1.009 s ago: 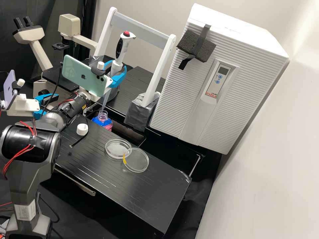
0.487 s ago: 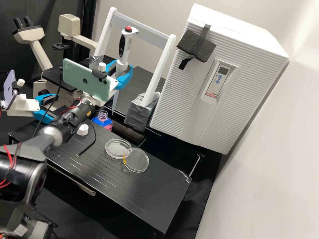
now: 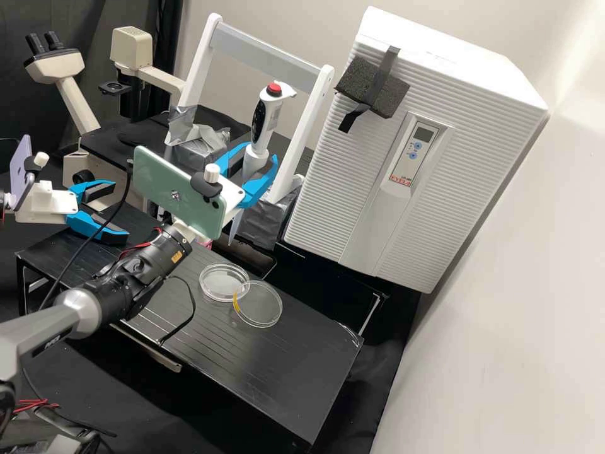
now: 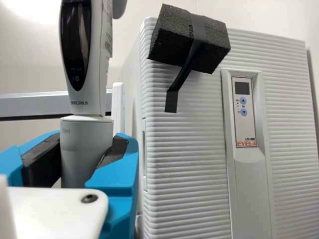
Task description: Use the pipette
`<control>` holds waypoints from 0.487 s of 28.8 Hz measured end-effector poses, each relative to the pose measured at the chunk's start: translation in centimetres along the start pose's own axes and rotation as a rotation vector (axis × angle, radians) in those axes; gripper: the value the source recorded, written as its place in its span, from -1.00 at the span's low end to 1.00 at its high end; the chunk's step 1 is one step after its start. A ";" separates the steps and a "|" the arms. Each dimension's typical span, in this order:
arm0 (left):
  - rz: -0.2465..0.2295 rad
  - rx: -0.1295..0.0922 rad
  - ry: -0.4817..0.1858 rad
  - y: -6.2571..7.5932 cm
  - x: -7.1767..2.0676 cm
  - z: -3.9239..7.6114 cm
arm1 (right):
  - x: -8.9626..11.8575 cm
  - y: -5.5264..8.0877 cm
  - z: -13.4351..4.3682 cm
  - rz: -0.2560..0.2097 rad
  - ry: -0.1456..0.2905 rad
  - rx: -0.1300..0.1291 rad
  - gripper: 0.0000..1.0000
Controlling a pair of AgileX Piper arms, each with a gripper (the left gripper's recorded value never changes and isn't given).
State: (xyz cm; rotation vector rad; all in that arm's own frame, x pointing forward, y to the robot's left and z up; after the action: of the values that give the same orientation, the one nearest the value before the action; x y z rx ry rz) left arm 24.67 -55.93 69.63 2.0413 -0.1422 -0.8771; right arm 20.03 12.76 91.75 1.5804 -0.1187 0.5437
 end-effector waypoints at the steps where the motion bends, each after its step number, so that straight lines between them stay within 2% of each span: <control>1: 0.004 0.004 -0.006 0.0 0.00 0.1 | -0.2 0.0 0.2 -0.003 0.000 -0.009 -1.00; 6: 0.002 0.008 -0.012 0.0 0.00 0.1 | -0.8 -0.4 0.7 -0.044 -0.002 -0.052 -1.00; 11: 0.003 0.008 -0.012 0.0 0.02 0.1 | -1.2 -0.9 1.3 -0.081 -0.032 -0.063 -1.00; 14: 0.003 0.008 -0.012 0.0 0.02 0.1 | -1.4 -0.9 1.5 -0.082 -0.040 -0.067 -1.00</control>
State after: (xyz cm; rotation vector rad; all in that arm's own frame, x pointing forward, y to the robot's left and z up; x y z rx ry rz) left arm 24.63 -56.04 69.62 2.0432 -0.1555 -0.8886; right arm 19.61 11.03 90.41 1.5246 -0.1005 0.4398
